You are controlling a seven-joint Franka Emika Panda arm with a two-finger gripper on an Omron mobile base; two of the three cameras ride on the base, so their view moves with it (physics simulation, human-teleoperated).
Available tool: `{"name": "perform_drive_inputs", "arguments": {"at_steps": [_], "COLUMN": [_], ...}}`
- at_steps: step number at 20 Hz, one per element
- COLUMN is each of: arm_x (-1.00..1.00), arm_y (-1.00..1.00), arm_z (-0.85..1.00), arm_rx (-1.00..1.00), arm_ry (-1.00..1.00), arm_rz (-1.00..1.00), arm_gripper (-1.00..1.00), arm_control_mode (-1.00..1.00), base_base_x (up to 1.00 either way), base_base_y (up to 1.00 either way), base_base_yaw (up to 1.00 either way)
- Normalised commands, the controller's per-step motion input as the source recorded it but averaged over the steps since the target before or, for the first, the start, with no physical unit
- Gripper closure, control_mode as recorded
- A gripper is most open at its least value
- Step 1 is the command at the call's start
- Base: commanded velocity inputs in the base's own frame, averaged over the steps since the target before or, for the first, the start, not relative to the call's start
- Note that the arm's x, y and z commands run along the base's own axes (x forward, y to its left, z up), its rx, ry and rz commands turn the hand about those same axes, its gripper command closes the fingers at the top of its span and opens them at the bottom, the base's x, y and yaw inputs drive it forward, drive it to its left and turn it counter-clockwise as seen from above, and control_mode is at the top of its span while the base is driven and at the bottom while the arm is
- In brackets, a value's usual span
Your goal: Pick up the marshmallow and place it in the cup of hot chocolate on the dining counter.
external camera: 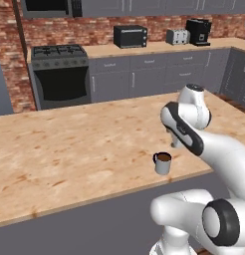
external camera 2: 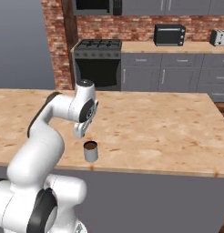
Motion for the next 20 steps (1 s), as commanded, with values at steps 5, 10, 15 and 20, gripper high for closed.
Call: {"name": "perform_drive_inputs", "arguments": {"at_steps": [5, 10, 15, 20], "arm_x": [-0.34, -0.49, -0.34, -0.28], "arm_y": [-0.04, -0.03, 0.00, 0.00], "arm_z": [0.36, 0.38, 0.56, 0.52], "arm_rx": [0.02, 0.00, 0.02, 0.04], "arm_ry": [0.00, 0.00, 0.00, 0.00], "arm_rz": [0.02, 0.00, 0.00, 0.00], "arm_gripper": [-1.00, -1.00, -1.00, -1.00], "arm_control_mode": [-1.00, -1.00, -1.00, -1.00], "base_base_x": [0.00, 0.00, 0.00, 0.00], "base_base_y": [0.00, 0.00, 0.00, 0.00], "base_base_yaw": [0.00, 0.00, 0.00, 0.00]}}
